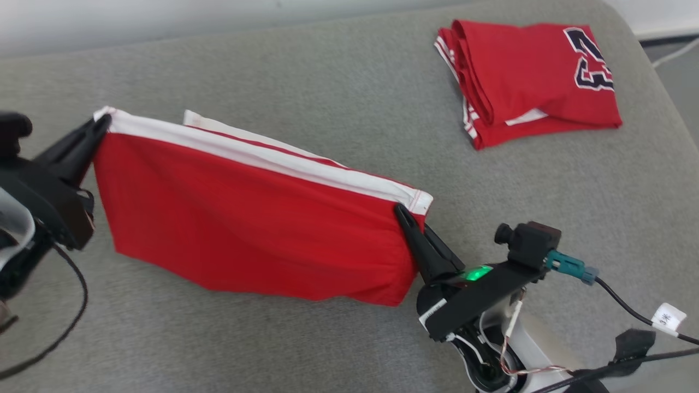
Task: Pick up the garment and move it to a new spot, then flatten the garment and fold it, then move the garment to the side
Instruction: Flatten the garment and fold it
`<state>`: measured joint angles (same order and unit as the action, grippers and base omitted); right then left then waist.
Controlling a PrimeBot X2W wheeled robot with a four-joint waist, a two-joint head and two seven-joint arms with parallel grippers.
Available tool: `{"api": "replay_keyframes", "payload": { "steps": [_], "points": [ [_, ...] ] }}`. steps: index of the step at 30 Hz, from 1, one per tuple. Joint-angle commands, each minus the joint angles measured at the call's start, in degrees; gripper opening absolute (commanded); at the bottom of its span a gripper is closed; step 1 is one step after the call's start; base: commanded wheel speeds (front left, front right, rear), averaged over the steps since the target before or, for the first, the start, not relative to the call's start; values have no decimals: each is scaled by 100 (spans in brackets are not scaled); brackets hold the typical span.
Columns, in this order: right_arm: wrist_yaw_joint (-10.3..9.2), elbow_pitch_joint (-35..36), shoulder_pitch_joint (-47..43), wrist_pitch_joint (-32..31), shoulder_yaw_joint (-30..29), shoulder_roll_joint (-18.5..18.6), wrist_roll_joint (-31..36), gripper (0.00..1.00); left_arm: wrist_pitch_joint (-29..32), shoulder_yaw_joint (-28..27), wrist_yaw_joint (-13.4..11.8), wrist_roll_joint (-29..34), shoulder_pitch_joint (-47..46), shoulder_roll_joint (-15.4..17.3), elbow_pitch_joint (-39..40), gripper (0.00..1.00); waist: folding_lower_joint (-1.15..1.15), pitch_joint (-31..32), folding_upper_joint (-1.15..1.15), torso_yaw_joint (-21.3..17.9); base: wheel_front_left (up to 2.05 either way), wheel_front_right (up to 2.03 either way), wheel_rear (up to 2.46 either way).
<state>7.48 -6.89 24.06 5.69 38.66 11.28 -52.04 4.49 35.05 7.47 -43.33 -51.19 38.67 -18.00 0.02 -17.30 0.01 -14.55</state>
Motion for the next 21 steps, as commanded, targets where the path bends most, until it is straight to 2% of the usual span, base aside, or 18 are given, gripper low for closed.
{"api": "replay_keyframes", "payload": {
  "steps": [1,6,14,15,16,17,21],
  "points": [
    [3,-118,136,63,12,-76,17,0,-12,171,-4,-67,-246,98,-154,0,-2,-468,-1,-469,0,0,0],
    [3,-424,416,204,108,-294,-27,0,-28,783,-3,-239,-832,154,-542,0,-2,-627,-1,-638,0,0,0],
    [3,-802,624,368,253,-462,-27,0,-298,1552,-3,-402,-1295,31,-1185,0,-2,-677,-1,-689,0,0,0],
    [3,-825,645,383,270,-471,-27,21,-384,1602,-3,-466,-1326,18,-1267,0,-2,-668,-1,-686,0,0,0],
    [3,-844,658,396,273,-471,-32,44,-474,1667,-3,-485,-1354,4,-1324,38,-2,-654,-1,-676,0,0,0],
    [3,-855,666,410,277,-463,-19,100,-561,1739,-3,-502,-1362,-5,-1392,100,-2,-635,-1,-662,0,0,0],
    [3,-866,559,436,232,-361,59,100,-966,1975,-3,-632,-1356,-90,-1630,100,-2,-496,-1,-554,0,0,0]
  ]
}}
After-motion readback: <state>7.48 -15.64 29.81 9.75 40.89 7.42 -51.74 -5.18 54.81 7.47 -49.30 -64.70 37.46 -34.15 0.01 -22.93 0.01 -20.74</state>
